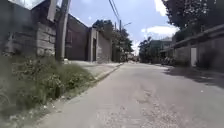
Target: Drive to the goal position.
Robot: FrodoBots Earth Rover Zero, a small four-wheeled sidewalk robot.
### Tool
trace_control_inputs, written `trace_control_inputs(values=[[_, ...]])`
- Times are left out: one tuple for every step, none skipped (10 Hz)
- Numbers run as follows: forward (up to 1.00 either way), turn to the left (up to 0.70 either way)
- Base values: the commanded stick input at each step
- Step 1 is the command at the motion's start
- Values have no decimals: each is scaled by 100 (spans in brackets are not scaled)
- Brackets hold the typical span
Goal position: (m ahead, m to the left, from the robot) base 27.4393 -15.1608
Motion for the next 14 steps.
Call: trace_control_inputs(values=[[100, 0], [100, 0], [100, 0], [100, -1], [100, -19], [100, -33], [100, -33], [100, -12], [100, 0], [100, 0], [100, 0], [100, 0], [100, 0], [100, 0]])
